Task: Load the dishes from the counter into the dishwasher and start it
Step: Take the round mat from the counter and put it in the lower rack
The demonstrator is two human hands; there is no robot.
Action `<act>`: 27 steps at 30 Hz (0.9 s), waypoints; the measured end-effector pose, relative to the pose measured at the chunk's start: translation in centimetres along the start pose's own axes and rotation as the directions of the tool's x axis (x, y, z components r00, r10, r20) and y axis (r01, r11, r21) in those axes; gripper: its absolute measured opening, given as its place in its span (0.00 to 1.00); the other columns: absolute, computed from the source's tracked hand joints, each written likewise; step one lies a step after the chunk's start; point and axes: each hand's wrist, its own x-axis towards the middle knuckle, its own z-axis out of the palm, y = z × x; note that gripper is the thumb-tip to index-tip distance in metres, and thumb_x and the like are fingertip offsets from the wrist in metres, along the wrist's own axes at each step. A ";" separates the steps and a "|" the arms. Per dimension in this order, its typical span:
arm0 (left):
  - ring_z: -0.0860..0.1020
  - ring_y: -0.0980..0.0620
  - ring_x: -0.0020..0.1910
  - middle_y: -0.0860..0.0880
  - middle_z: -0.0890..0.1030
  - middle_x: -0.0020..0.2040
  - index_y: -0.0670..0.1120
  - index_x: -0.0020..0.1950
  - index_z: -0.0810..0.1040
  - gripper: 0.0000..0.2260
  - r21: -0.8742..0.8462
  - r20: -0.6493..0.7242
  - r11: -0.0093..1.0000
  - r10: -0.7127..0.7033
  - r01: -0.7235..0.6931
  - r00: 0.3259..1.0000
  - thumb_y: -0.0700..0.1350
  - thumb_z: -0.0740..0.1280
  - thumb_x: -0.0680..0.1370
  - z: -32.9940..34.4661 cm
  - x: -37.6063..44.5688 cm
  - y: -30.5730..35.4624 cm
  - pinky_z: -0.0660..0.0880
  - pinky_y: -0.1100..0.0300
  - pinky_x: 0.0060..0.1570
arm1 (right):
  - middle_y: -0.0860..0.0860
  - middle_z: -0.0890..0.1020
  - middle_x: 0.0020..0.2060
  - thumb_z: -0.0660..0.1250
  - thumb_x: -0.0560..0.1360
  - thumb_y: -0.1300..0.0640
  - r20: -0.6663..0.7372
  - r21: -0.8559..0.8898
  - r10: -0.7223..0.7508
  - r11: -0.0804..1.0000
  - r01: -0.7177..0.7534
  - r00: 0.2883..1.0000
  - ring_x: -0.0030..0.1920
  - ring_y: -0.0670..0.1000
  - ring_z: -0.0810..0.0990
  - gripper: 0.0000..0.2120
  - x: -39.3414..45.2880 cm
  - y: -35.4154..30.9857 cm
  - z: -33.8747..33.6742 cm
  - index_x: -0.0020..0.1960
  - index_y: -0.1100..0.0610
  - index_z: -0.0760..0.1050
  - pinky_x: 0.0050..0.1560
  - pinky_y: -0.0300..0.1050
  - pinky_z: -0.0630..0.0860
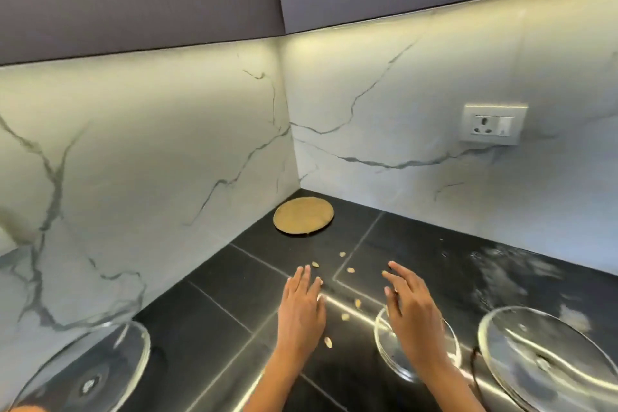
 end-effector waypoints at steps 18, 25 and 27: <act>0.56 0.48 0.75 0.47 0.59 0.76 0.45 0.76 0.58 0.22 0.165 0.317 0.984 0.011 -0.066 0.948 0.51 0.48 0.84 14.0 23.9 -11.2 0.54 0.52 0.71 | 0.45 0.79 0.56 0.76 0.66 0.64 0.119 -0.044 0.027 0.999 -0.021 0.993 0.51 0.40 0.79 0.15 9.1 1.3 16.3 0.50 0.51 0.82 0.45 0.29 0.75; 0.79 0.47 0.44 0.46 0.82 0.44 0.43 0.50 0.78 0.16 0.089 0.226 0.994 0.043 -0.064 0.973 0.50 0.54 0.83 16.2 27.3 -11.5 0.66 0.57 0.43 | 0.42 0.78 0.57 0.70 0.71 0.60 0.119 -0.063 0.055 0.997 -0.048 0.991 0.50 0.37 0.78 0.11 9.2 2.3 16.3 0.50 0.48 0.80 0.41 0.20 0.69; 0.79 0.48 0.43 0.46 0.81 0.41 0.43 0.44 0.78 0.17 0.117 0.268 0.991 0.037 -0.071 0.963 0.52 0.56 0.82 16.0 27.1 -11.1 0.67 0.58 0.43 | 0.41 0.78 0.56 0.64 0.72 0.56 0.112 -0.068 0.057 0.996 -0.050 0.992 0.50 0.37 0.77 0.08 8.9 2.6 15.9 0.48 0.47 0.79 0.40 0.17 0.65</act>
